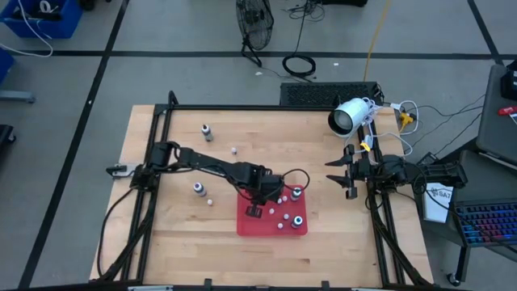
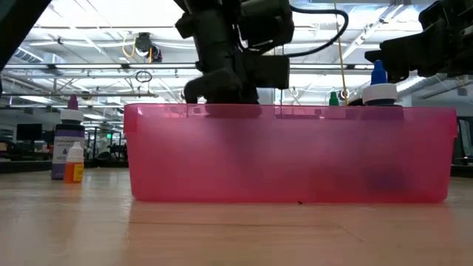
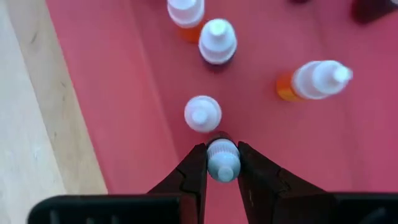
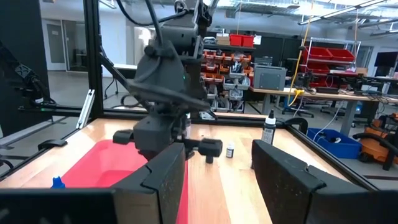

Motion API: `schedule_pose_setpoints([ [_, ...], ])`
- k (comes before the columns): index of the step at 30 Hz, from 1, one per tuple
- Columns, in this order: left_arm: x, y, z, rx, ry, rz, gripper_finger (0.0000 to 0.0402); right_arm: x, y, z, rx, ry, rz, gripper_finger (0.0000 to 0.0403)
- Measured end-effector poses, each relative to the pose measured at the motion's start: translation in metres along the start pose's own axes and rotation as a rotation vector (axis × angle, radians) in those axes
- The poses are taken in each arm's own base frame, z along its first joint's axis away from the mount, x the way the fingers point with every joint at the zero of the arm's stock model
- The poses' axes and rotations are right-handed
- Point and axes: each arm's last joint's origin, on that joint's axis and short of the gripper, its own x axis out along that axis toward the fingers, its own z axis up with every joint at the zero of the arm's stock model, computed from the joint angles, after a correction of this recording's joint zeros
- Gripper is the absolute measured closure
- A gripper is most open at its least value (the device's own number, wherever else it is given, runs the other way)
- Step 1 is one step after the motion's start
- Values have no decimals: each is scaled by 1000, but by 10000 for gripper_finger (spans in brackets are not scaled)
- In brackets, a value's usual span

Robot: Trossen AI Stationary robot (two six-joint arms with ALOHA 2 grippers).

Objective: Pick & Place food coloring
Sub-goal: Put the small black food coloring bottle into the red bin

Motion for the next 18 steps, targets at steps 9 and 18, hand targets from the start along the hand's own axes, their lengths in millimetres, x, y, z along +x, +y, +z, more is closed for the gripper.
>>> schedule_pose_setpoints([
  [9,0,0,2,-14,-20,3,304,0,0,0,0,1,0,225],
  [18,0,1,3,-68,-29,4,236,0,0,0,0,1,0,227],
])
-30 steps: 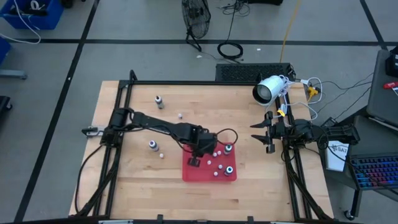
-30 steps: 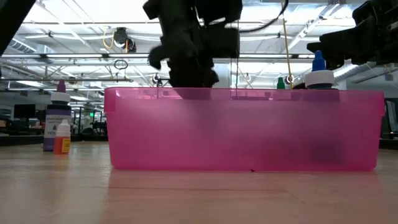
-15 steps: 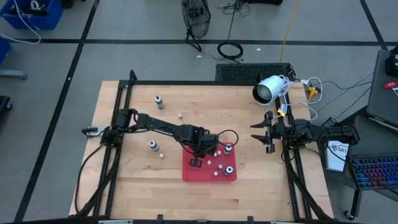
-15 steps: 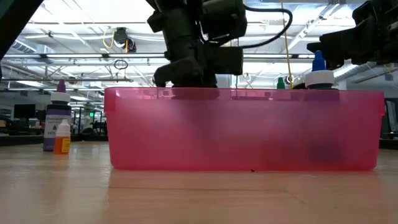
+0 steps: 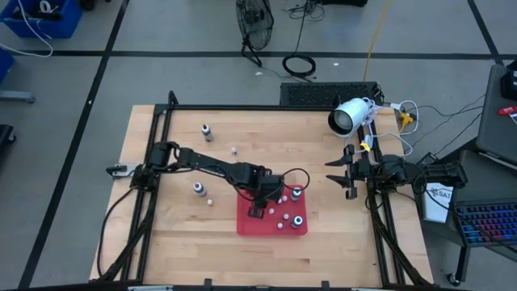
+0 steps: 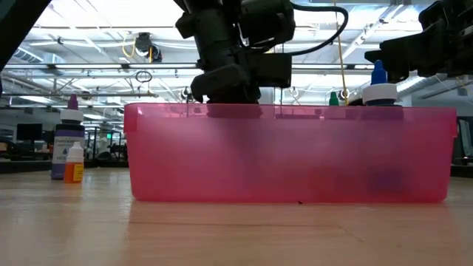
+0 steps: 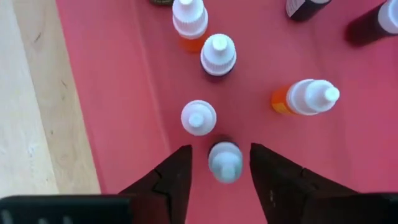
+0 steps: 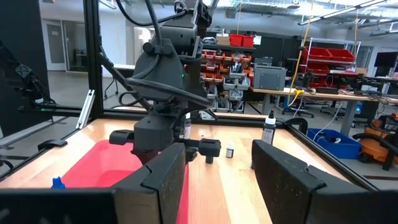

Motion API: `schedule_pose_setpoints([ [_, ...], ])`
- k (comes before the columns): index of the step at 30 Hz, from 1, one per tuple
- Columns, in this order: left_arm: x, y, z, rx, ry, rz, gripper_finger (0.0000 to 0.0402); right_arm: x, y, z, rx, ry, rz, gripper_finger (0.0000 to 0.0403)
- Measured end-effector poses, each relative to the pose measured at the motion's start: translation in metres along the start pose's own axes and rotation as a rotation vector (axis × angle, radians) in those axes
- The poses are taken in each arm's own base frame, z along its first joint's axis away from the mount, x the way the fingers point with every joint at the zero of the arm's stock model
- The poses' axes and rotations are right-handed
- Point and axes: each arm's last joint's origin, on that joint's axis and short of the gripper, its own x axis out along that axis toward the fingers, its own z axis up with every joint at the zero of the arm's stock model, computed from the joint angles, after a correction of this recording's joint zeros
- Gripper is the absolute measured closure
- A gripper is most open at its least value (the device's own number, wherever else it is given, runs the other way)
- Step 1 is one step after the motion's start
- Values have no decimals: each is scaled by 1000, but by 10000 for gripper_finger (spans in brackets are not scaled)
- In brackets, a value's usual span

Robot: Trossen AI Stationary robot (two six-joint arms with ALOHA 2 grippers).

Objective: Pick & Place food coloring
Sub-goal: Put the small black food coloring bottle into the red bin

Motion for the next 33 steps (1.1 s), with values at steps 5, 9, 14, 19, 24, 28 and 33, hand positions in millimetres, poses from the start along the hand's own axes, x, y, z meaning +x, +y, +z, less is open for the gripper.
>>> schedule_pose_setpoints([
  [5,-9,3,0,23,-4,6,211,0,0,0,0,0,0,226],
  [9,-34,6,3,10,-49,58,199,0,0,0,0,0,0,229],
  [14,-71,8,-1,-14,-58,184,195,0,0,1,0,-8,-1,226],
  [19,-100,32,-21,-234,39,370,194,1,0,1,1,-10,-1,227],
  [24,-108,80,-49,-597,166,444,194,1,0,1,1,-11,-1,228],
  [28,-105,113,-66,-793,200,394,194,1,0,1,1,-11,-1,225],
  [33,-95,139,-84,-870,187,281,194,1,0,1,1,-11,-1,228],
])
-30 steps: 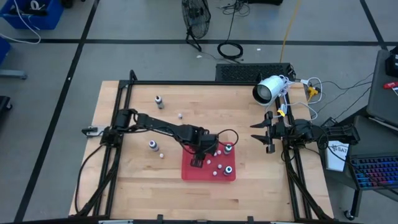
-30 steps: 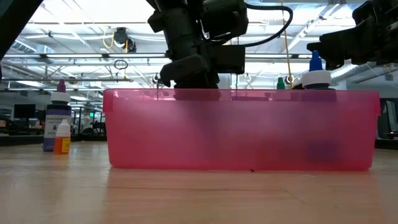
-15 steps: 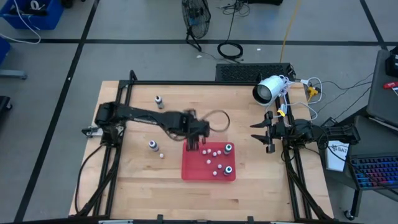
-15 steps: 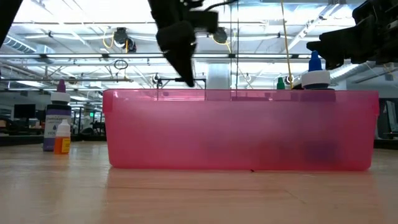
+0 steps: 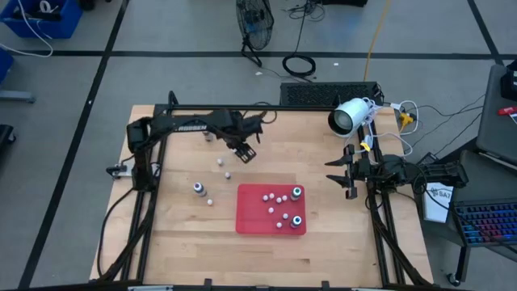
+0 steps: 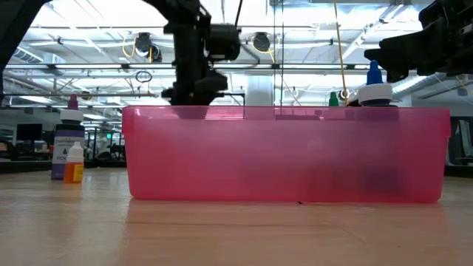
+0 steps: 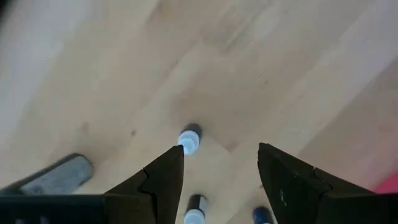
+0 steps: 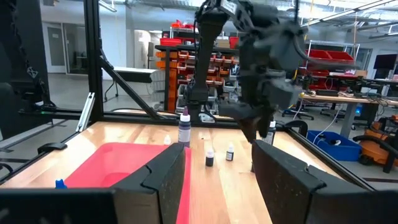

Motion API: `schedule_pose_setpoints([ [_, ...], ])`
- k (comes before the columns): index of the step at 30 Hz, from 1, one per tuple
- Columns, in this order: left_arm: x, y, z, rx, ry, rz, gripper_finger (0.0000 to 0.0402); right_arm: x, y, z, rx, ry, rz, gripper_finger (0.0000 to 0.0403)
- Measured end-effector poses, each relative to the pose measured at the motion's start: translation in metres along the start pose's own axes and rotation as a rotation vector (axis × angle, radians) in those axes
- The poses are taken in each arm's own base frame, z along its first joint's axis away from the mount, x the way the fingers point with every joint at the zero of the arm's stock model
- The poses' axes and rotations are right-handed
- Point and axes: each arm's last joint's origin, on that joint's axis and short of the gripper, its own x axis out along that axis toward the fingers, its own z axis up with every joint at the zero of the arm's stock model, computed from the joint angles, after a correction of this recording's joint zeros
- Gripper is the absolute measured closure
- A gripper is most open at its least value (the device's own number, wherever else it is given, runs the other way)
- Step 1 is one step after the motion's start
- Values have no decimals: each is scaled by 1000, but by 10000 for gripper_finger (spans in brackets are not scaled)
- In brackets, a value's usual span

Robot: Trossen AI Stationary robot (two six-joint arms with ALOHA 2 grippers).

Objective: Pick & Place food coloring
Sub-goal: Put the small black food coloring bottle into the red bin

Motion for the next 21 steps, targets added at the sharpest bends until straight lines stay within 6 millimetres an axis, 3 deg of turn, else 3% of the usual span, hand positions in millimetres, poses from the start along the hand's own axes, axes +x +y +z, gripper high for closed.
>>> schedule_pose_setpoints([
  [9,37,33,-8,-120,79,1,194,0,0,0,0,0,0,225],
  [21,66,36,-19,-85,55,-50,194,0,0,0,0,0,0,225],
])
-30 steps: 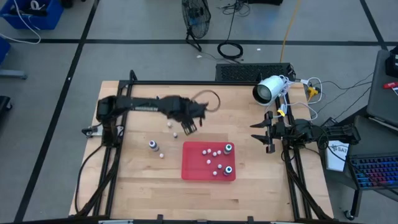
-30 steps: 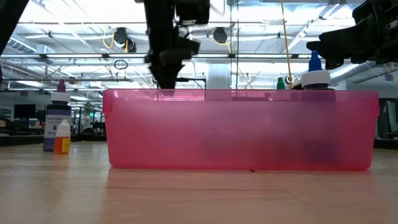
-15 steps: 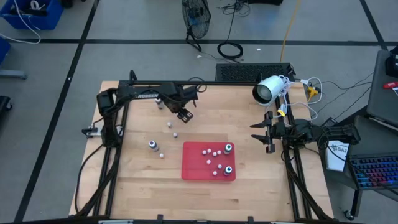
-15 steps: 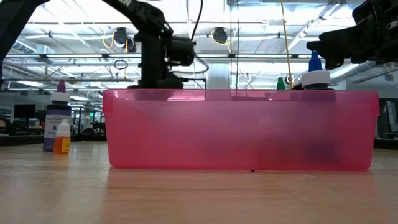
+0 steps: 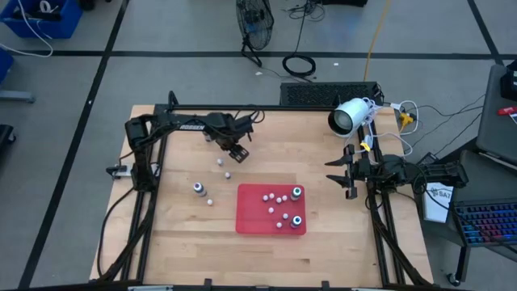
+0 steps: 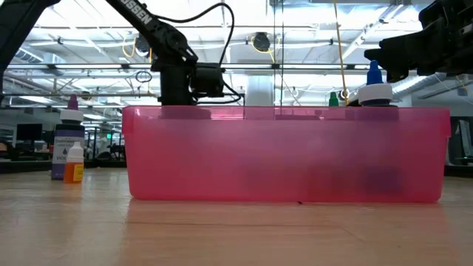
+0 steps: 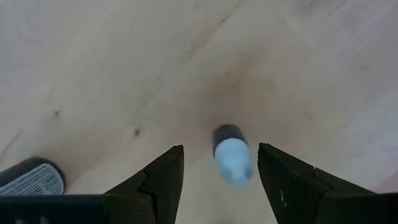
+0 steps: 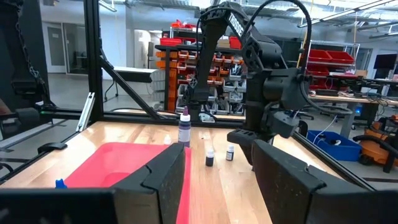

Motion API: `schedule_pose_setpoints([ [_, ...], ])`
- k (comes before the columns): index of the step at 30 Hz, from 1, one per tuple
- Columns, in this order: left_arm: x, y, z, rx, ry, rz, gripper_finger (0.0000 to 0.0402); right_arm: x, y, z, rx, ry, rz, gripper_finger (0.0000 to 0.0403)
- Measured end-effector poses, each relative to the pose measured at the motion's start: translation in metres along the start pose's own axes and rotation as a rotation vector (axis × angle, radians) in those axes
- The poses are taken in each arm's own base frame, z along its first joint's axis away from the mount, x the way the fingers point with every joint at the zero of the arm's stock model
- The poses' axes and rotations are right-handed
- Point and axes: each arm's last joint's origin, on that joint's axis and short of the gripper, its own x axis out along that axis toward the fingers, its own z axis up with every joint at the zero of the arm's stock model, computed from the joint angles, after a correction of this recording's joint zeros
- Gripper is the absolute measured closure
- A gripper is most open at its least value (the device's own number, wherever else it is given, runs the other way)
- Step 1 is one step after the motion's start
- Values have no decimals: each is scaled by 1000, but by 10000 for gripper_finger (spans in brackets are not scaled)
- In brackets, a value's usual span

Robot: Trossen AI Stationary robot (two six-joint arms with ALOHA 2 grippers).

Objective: Pick & Place food coloring
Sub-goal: Put the small black food coloring bottle into the red bin

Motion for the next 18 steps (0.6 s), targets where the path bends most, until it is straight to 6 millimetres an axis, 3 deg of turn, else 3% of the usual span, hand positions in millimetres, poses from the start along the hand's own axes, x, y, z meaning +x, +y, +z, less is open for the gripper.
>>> schedule_pose_setpoints([
  [18,1,-1,1,11,-15,2,195,0,0,0,0,0,0,228],
])
